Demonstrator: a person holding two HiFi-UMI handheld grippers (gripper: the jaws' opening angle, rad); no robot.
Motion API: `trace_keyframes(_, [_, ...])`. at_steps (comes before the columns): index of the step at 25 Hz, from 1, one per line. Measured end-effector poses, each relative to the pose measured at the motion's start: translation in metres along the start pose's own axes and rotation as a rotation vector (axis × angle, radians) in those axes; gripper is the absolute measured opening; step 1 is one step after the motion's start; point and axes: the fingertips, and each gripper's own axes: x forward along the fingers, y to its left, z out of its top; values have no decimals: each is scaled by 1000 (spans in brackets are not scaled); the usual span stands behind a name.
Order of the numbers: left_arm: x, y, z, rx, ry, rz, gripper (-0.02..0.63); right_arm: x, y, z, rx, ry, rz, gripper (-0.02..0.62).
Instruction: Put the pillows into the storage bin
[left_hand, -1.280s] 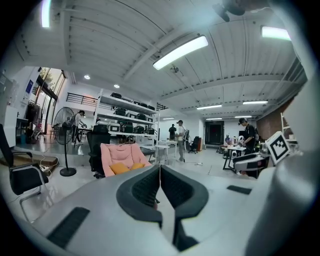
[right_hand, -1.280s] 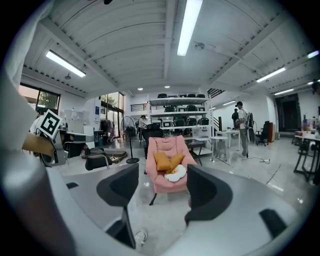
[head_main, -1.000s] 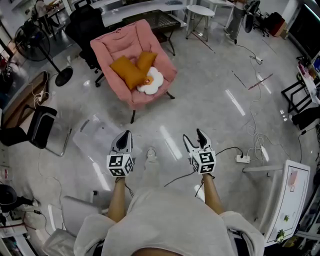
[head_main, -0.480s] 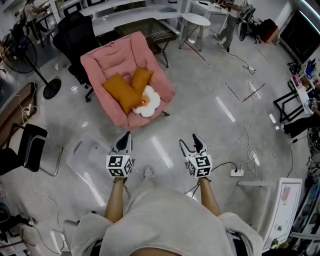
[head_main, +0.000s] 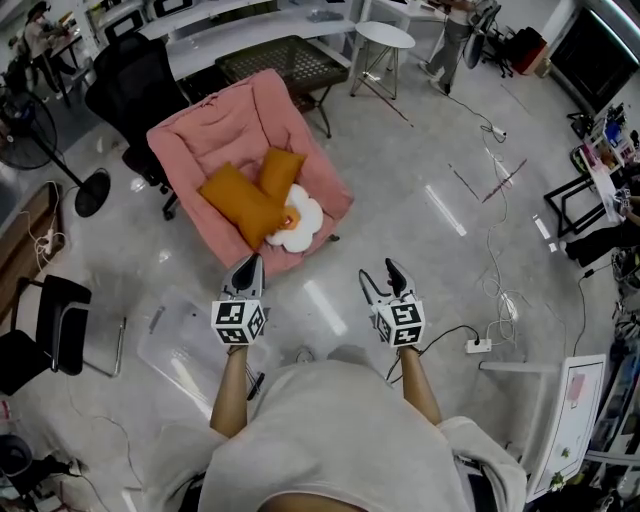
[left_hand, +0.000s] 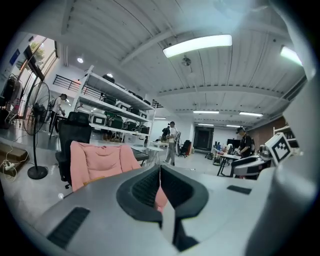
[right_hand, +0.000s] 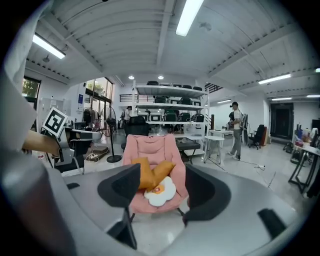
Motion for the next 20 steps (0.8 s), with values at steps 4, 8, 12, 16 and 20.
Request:
trace_keyframes(4, [23, 13, 2, -4, 10, -4, 12, 22, -7, 5, 2, 14, -3, 262])
trace_keyframes(8, [46, 29, 1, -14, 15, 6, 12, 49, -15, 4, 1, 27, 8, 262])
trace_keyframes(12, [72, 41, 3, -13, 16, 28, 12, 82, -28, 10, -2, 25, 32, 261])
trace_keyframes(16, [110, 57, 4, -8, 30, 61, 12, 129, -47, 13, 10, 27, 70, 261])
trace_keyframes(20, [160, 74, 7, -16, 59, 101, 12, 185, -73, 22, 15, 39, 118, 261])
